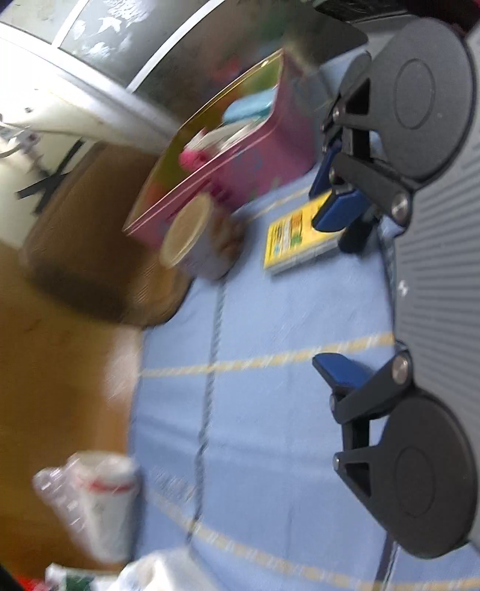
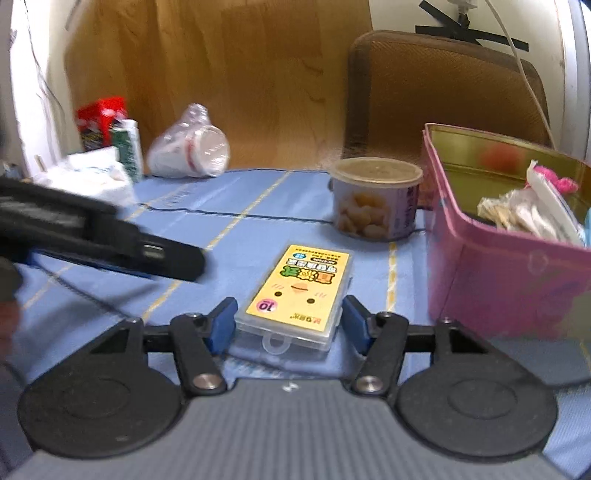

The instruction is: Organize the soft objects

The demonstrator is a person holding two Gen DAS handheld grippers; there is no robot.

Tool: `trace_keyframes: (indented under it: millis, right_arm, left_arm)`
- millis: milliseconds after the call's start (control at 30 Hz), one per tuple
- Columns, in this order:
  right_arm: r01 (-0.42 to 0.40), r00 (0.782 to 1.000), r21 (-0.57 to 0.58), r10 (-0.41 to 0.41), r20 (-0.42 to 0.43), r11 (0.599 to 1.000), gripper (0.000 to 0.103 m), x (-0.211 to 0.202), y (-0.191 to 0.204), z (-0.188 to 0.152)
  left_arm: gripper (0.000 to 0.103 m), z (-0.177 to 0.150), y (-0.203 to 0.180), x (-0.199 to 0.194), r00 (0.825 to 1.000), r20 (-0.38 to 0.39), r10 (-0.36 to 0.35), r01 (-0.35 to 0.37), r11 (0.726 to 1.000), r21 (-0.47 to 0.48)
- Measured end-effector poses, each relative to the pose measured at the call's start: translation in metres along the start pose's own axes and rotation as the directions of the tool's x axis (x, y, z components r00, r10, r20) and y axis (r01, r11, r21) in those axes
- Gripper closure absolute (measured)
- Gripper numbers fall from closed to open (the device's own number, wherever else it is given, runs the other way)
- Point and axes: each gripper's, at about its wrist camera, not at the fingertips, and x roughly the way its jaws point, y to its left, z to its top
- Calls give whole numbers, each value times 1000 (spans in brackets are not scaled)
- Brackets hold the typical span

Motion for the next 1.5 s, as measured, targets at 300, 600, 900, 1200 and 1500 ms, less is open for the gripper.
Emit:
trace_keyframes:
  millis: [300, 600, 900, 1200, 1500]
  right_arm:
    - [-52, 985, 48, 43, 164, 998, 40, -40, 0, 4]
    - [206, 909, 40, -207, 362, 978, 39, -71, -56, 29]
    - [332, 896, 130, -355, 265, 934, 34, -38, -115, 24]
    - [264, 874, 213, -327, 359, 941, 22, -84, -87, 3]
    - [182, 910, 324, -284, 301, 928, 0, -107, -54, -16]
  left_arm:
    - [63, 16, -58, -2, 997, 3, -83, 82, 994, 69]
    - [64, 61, -170, 35, 985, 41, -169, 147, 933, 327]
    - [32, 53, -183, 59, 987, 158, -16, -47, 924, 380]
    - [6, 21, -139, 6, 952, 254, 169, -248, 913, 322]
    - [0, -14, -111, -43, 921, 279, 272, -346, 901, 263]
